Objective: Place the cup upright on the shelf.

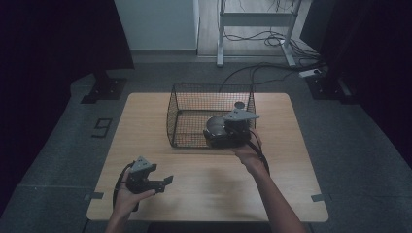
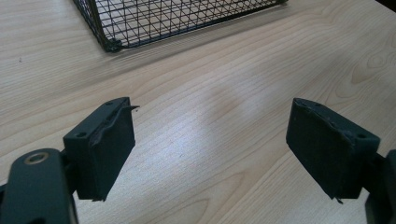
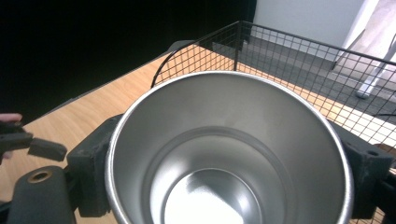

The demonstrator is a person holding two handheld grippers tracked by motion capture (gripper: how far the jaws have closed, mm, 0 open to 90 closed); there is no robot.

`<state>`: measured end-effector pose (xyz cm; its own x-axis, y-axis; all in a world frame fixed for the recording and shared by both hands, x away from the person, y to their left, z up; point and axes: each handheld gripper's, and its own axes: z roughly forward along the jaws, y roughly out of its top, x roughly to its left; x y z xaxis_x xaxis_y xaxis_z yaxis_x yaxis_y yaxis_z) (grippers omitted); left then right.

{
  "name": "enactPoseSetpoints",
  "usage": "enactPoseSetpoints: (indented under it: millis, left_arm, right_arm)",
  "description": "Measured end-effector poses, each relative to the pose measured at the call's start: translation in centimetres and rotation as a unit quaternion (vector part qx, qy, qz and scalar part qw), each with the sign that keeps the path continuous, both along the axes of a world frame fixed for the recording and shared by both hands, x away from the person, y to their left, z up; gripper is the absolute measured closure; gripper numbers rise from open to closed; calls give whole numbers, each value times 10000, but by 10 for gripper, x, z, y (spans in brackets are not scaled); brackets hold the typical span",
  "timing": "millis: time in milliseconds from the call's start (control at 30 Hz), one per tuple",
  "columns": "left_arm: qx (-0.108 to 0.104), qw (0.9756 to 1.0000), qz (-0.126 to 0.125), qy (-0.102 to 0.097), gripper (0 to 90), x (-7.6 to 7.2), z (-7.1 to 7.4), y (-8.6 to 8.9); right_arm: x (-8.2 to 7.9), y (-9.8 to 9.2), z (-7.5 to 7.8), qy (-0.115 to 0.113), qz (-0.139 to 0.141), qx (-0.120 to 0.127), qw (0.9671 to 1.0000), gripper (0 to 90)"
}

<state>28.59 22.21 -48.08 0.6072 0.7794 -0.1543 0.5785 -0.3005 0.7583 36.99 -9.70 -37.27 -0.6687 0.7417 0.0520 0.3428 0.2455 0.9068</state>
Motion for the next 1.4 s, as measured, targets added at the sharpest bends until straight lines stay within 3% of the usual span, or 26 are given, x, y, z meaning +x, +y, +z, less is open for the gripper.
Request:
enactPoseSetpoints:
  millis: [533, 1400]
  left_arm:
    - [-43, 10000, 40, -9, 157, 0, 0, 2]
    - [-76, 10000, 42, -21, 157, 0, 3, 7]
  right_arm:
    - [32, -1, 9, 79, -187, -91, 9998, 135]
    - [87, 10, -5, 398, -414, -208, 9981, 135]
